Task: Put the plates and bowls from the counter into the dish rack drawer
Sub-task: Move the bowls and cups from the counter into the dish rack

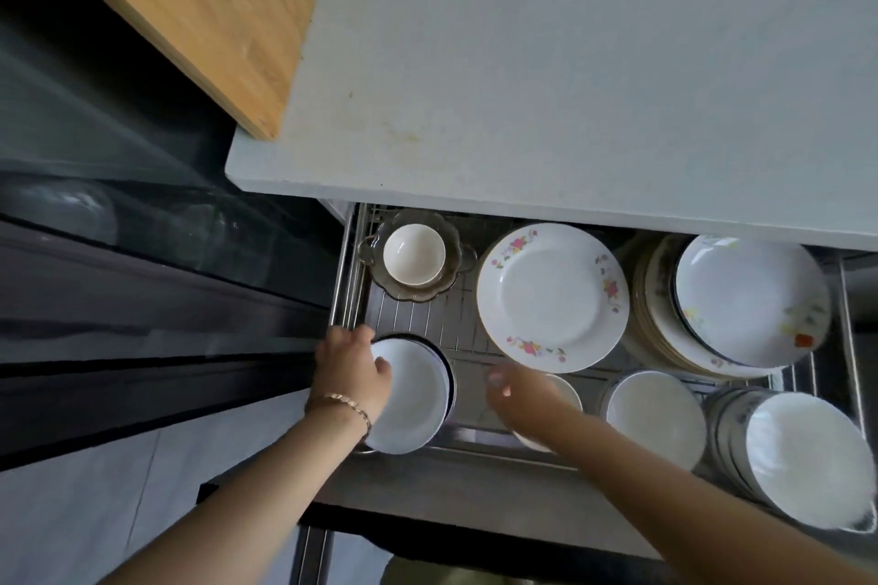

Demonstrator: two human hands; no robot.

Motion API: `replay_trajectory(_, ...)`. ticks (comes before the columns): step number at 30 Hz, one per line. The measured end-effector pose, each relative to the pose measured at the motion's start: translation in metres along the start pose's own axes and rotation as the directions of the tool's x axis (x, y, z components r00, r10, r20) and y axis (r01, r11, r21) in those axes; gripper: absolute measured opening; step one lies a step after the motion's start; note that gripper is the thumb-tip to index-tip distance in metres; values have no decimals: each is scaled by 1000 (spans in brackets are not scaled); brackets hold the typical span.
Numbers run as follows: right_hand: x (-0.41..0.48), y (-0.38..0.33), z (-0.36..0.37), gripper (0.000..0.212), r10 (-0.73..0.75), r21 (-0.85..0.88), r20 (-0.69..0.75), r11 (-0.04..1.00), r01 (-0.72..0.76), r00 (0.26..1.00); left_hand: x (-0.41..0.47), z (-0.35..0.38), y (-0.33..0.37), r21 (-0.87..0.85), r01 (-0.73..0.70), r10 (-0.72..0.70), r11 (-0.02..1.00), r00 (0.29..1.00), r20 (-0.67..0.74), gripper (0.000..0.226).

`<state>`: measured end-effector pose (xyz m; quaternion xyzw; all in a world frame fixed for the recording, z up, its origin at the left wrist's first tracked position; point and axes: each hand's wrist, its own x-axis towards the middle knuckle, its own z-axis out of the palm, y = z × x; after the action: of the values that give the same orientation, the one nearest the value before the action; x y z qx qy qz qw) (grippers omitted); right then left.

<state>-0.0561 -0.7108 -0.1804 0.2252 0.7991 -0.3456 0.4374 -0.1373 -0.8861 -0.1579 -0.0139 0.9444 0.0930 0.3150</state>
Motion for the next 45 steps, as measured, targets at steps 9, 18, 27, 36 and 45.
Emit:
replay_trajectory(9,-51,-10,-153,35,-198,-46,-254,980,192,947,1,-85,132,-478,-97,143,873,988,60,20)
replay_trajectory(18,-26,-95,-335,18,-125,377,-476,866,330,871,104,-203,230,-566,-244,181,788,969,-165,20)
replay_trajectory(27,93,-160,-456,52,190,853,-434,402,334,881,233,-250,278,-551,-316,259,773,949,-181,19)
replay_trajectory(36,141,-166,-464,15,119,876,-482,100,472,868,279,-233,282,-668,-264,250,695,961,-119,26)
replay_trajectory(45,70,-83,-393,7,65,903,-427,86,421,902,195,-226,284,-922,-23,274,387,958,91,32)
